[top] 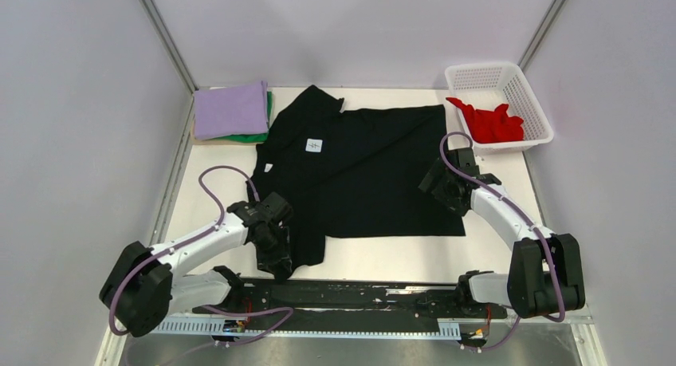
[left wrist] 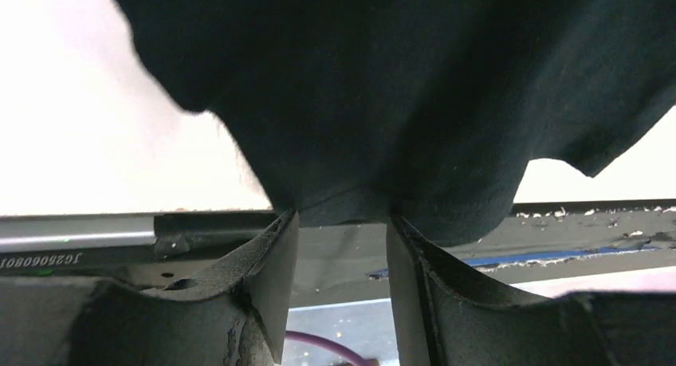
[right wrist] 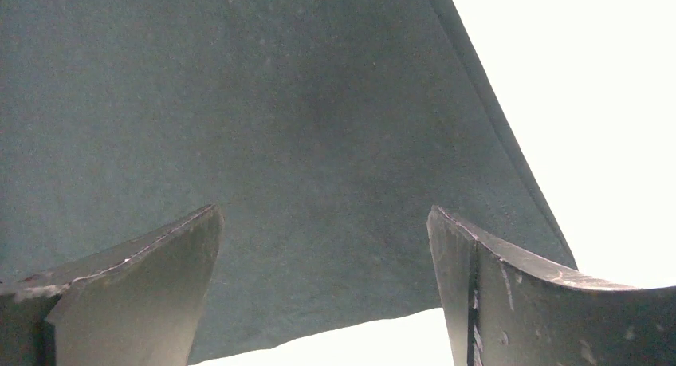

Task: Fold and stack the t-shirts
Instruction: Grab the side of the flattened tshirt closest away from the robot with both arms

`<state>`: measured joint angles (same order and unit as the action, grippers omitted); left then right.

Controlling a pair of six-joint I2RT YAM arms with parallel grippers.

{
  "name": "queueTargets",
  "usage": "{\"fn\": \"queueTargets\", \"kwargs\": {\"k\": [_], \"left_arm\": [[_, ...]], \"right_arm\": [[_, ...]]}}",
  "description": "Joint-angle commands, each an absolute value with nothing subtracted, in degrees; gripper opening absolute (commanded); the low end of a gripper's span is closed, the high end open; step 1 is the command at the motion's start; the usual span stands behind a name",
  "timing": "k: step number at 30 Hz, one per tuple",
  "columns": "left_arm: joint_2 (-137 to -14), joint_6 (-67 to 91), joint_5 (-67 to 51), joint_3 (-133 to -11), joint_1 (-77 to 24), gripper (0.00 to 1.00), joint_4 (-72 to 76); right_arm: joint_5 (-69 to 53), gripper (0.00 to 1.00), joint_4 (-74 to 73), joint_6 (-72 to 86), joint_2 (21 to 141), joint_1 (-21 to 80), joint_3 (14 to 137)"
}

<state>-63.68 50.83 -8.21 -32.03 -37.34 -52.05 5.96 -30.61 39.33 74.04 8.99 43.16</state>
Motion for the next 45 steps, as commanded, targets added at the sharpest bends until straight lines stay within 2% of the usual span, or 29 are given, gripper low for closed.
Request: {"fn": "queueTargets", "kwargs": {"k": [1,13,15,18,19,20,27,31,33,36,40,45], "left_arm": [[-67.9,52.1,-9.5,-30.9,-38.1,0.52,-43.8],[-82.1,53.5,-2.3,-32.6,-41.2,0.51,-40.6],[-85.3,53.6,-1.7,-33.3,-41.8,0.43,-39.4],[-89.6,53.0,-1.3,-34.6,-42.0,0.15,-38.0],[-90.1,53.0,-0.8,-34.9,-42.0,0.03,-38.7],[-90.3,52.7,-0.5,-35.6,-42.0,0.0,-39.0],[-82.5,52.7,-0.2,-37.7,-42.0,0.0,-46.2],[-76.8,52.8,1.2,-38.0,-42.0,0.0,-50.3],[-75.3,52.6,1.9,-38.3,-42.0,0.0,-51.4],[-75.0,52.1,1.9,-39.1,-42.0,0.0,-52.1],[-75.2,51.6,1.2,-39.6,-42.0,0.0,-51.9],[-75.1,51.0,0.8,-39.9,-42.0,0.0,-51.6]], "right_arm": [[6.1,1.0,-30.1,40.2,73.7,8.3,43.6],[6.9,1.0,-30.1,42.4,68.4,4.5,39.1],[6.9,1.0,-30.2,42.3,67.4,3.5,38.5],[6.1,1.0,-30.5,41.8,66.5,2.4,38.2],[6.0,1.0,-30.9,41.8,66.3,2.1,38.2],[6.1,1.0,-31.6,42.0,66.0,1.9,38.1],[8.3,1.0,-41.6,46.5,62.1,0.5,36.9],[8.5,0.98,-41.3,47.8,62.8,-2.0,34.5],[7.5,0.95,-40.1,48.5,64.6,-2.0,34.3],[4.3,0.82,-37.9,48.2,66.8,-2.0,34.0],[4.6,0.72,-35.1,47.9,68.8,-2.0,32.3],[5.1,0.67,-32.7,47.8,71.7,-2.0,32.2]]}}
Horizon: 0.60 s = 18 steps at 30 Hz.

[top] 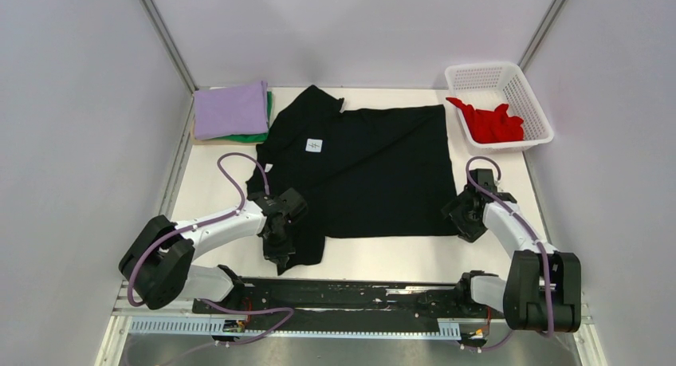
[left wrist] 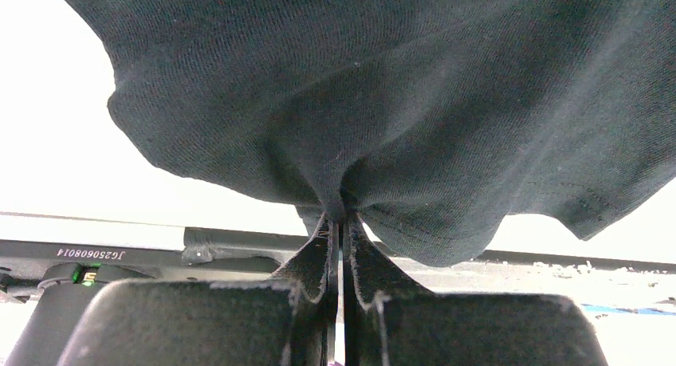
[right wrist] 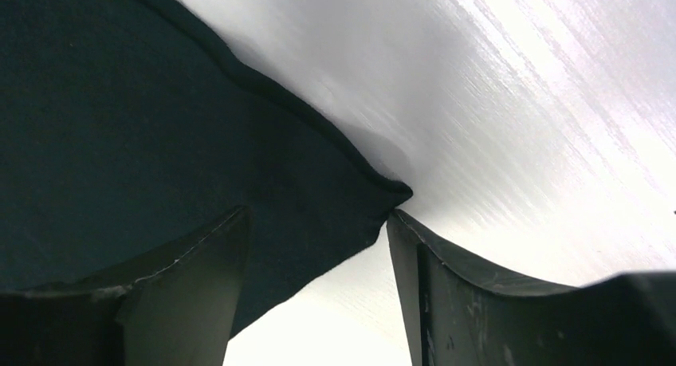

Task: Fold and stack the t-shirts
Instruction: Grab the side of the flattened tshirt closest away from the robot with both arms

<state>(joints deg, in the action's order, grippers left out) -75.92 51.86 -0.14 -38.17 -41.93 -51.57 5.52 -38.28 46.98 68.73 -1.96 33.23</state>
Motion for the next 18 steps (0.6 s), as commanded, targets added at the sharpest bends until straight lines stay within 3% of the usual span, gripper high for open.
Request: {"fn": "queueTargets", "kwargs": {"k": [1,6,11,18], "left_arm": [[-75.2,51.0,0.9,-39.9,-42.0,0.0,-51.5],[-75.5,51.1,0.8,-39.7,-42.0,0.0,-51.5],[-74.4,51.6,0.4,-39.7,-42.0,0.0,-53.2],[-67.8,55.5,-4.7,-36.5,-42.0,0.0,-56.6]], "right_arm": [[5.3,0.65,-32.4,48.0,72.3,-2.0,32.3],[4.6,0.46,-31.8,48.3,73.5,-2.0,32.5],[3.7,0.01,-35.7,47.1,70.1,-2.0,32.9],[2.4,0.0,-51.1,53.3,59.8,-2.0,34.2]]}}
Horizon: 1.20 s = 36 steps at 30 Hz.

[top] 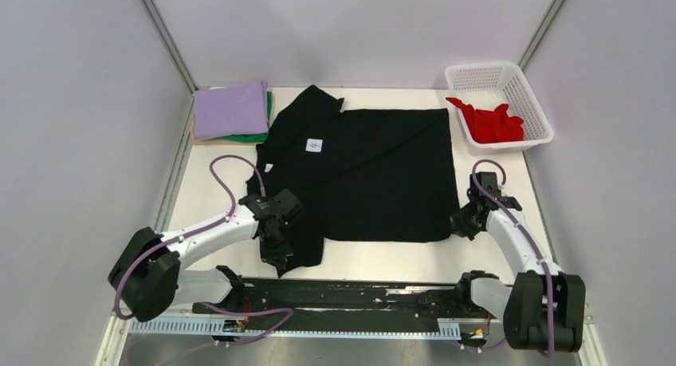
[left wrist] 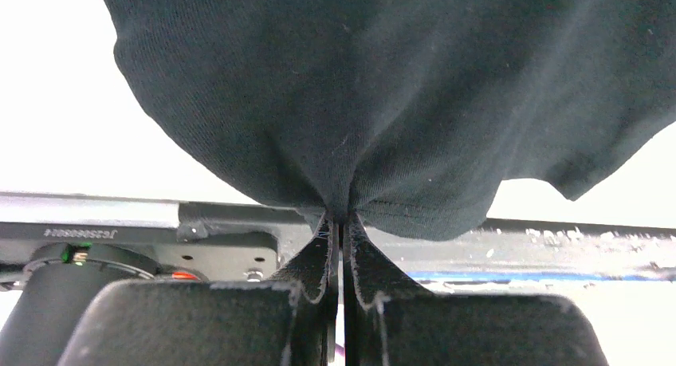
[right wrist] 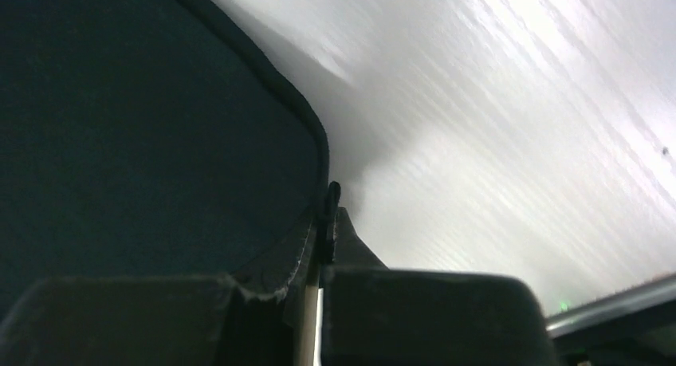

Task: Fold and stack the t-shirts
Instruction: Grab the side of the flattened tshirt closest away from the robot with both arms, then fold the flattened tshirt in 1/3 of the way

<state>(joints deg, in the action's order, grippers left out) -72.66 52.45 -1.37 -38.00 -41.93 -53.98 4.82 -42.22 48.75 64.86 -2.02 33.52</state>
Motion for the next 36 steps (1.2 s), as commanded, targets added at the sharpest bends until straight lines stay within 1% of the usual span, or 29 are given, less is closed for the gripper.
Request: {"fn": "queueTargets", "kwargs": {"k": [1,4,7,11,17,20,23,28,33,36], "left_arm": [[-66.2,56.1,-5.0,-35.6,-42.0,0.0,-56.9],[-64.0,56.9,-5.3,-35.0,-42.0,0.0,-59.2],[-62.8,56.6,-6.1,-34.8,-42.0,0.0,-60.9],[-61.1,56.3,-8.6,-33.1,-42.0,0.0,-61.7],[-60.8,51.7,-9.3,-35.6,-42.1,0.0,-57.1],[-63.0,47.5,-10.0,-38.5,-41.1,0.0,-54.0],[-65.2,44.4,-13.2,-41.3,-39.5,0.0,-50.4],[-68.4,40.0,-15.2,-45.9,-35.7,0.0,-48.9],[-71.6,37.2,-21.1,-48.3,-27.8,0.0,-43.4],[-75.1,36.2,-20.9,-51.6,-25.4,0.0,-41.4]], "right_arm": [[1.2,0.0,-53.5,54.7,59.4,-2.0,35.2],[4.4,0.0,-62.1,56.8,58.0,-1.2,38.4],[6.4,0.0,-68.8,58.5,53.8,-1.2,40.2],[5.9,0.0,-70.5,58.2,50.0,-1.1,39.9],[5.2,0.0,-63.0,55.9,50.0,-1.1,39.2],[3.8,0.0,-58.3,53.9,52.6,-1.2,39.9],[2.7,0.0,-55.2,51.9,55.7,-1.1,40.7],[2.1,0.0,-50.6,49.6,59.8,-1.1,42.6],[1.1,0.0,-46.0,48.7,64.1,-1.2,46.0],[2.6,0.0,-45.1,47.7,67.2,-1.2,48.7]]}}
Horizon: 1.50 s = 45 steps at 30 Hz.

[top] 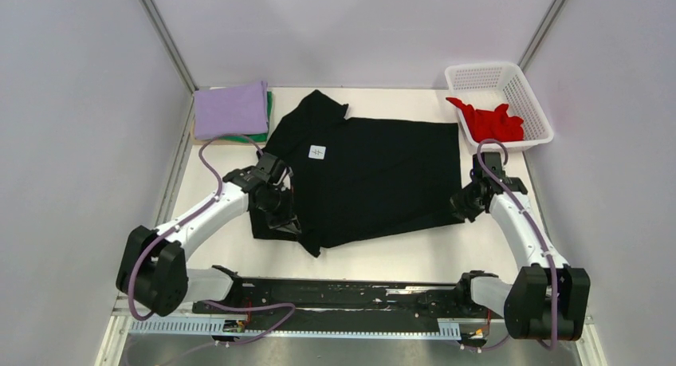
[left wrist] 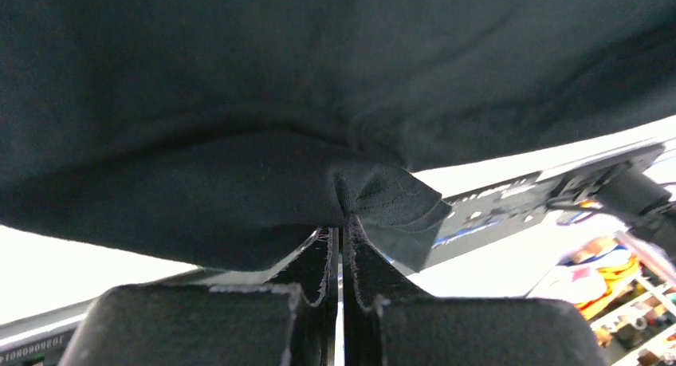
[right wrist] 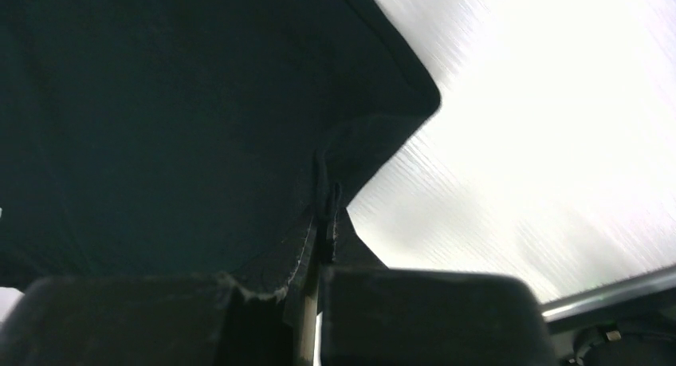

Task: Fold and stack the t-shirts
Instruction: Fold the flattened tshirt in 1/3 of the way

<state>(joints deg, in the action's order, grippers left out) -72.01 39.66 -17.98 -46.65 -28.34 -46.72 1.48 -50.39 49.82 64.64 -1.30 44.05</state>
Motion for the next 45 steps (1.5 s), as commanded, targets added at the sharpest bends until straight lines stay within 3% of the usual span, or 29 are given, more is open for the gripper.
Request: {"fn": "queueTargets", "kwargs": {"k": [1,12,29,36,40,42,43,45], "left_arm": [[-76.4,35.8,-20.4,-53.3,-24.7,0.0,-41.2],[-83.1,34.8,-20.2,-62.2,-14.6,0.0,-37.4],[-90.5,32.2,-14.3,-70.7,-10.2,0.0,-30.7],[-99.1,30.9,-14.5,-75.5,-9.8,0.0,-28.0],[-107.0,28.7,-13.7,-80.7,-9.6,0.11,-23.8],[-112.2,25.9,-15.5,-86.6,-9.4,0.22,-24.3],[-114.0,23.7,-17.7,-91.3,-9.3,0.4,-25.4],[-119.0,21.2,-20.3,-98.0,-9.3,0.59,-27.8]], "right_arm": [[3.2,0.0,-45.0,47.4,68.1,-1.1,49.6],[4.1,0.0,-42.4,44.6,78.3,-2.3,56.0],[3.0,0.0,-39.6,42.1,86.7,-5.0,63.6],[2.9,0.02,-36.2,42.4,91.4,-5.7,65.3],[4.5,0.02,-34.6,42.6,96.1,-6.4,68.8],[5.1,0.07,-34.6,42.2,98.0,-6.5,71.1],[5.4,0.15,-34.7,42.1,98.5,-6.6,72.0],[6.1,0.4,-34.7,41.9,98.3,-6.6,73.1]]}}
